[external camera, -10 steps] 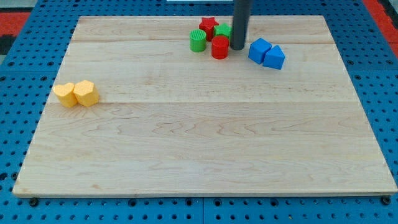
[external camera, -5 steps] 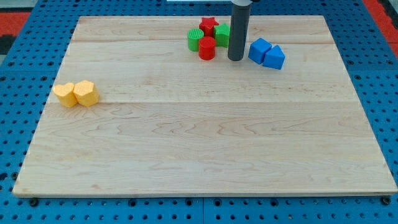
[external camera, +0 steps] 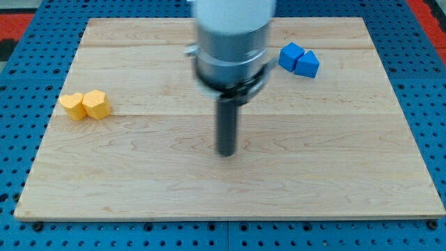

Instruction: Slide the yellow hexagon up and right a bit

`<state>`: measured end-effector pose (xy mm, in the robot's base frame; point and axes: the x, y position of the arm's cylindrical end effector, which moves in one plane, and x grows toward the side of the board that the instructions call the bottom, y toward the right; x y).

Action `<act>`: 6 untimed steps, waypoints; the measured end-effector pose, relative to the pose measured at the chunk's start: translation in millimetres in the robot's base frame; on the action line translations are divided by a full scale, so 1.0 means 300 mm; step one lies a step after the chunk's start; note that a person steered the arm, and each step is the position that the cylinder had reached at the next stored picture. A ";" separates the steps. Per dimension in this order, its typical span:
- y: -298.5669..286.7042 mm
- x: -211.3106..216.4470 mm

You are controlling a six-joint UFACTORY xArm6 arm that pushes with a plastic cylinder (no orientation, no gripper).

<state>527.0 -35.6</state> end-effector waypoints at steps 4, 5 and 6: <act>-0.897 -0.198; -0.792 -0.308; -0.652 -0.278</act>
